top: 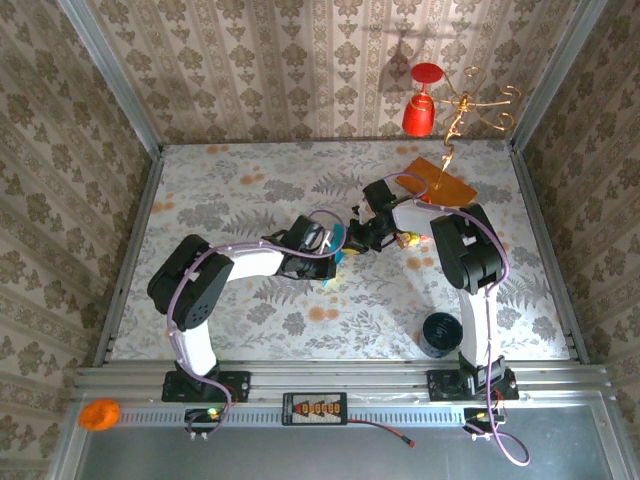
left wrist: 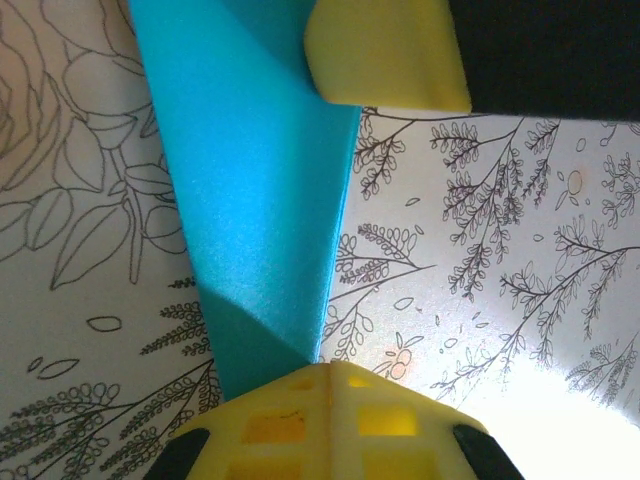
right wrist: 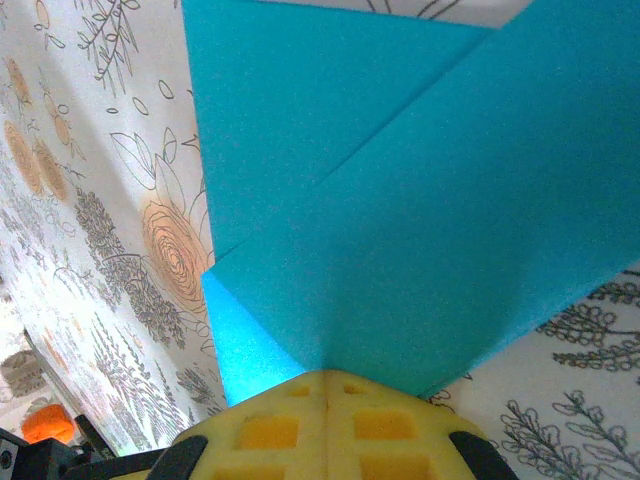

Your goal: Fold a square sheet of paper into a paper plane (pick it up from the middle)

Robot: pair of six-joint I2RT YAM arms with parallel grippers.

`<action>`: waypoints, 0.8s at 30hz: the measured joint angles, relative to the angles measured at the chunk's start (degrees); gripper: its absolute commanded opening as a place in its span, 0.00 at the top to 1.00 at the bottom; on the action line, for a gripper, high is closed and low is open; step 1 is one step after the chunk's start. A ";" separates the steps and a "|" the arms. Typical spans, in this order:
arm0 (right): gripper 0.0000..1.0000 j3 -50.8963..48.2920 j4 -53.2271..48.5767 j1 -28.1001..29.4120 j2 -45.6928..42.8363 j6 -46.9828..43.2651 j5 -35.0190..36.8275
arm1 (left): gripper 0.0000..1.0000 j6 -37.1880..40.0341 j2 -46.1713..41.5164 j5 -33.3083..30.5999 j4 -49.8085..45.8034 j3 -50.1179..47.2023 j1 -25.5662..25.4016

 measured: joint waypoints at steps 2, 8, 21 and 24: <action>1.00 0.02 -0.04 0.00 0.00 0.00 0.02 | 0.97 0.17 -0.07 -0.02 -0.33 0.00 -0.07; 1.00 0.20 -0.31 0.00 0.09 0.00 0.02 | 0.97 1.01 -0.94 -0.85 -0.81 -0.85 -0.70; 1.00 1.20 -1.62 0.00 0.52 -0.02 0.04 | 0.97 -1.25 -6.64 -0.55 7.43 -11.06 -1.14; 1.00 1.40 -1.86 0.00 0.57 -0.04 0.04 | 0.97 -2.60 -7.87 -0.17 9.97 -13.49 -1.11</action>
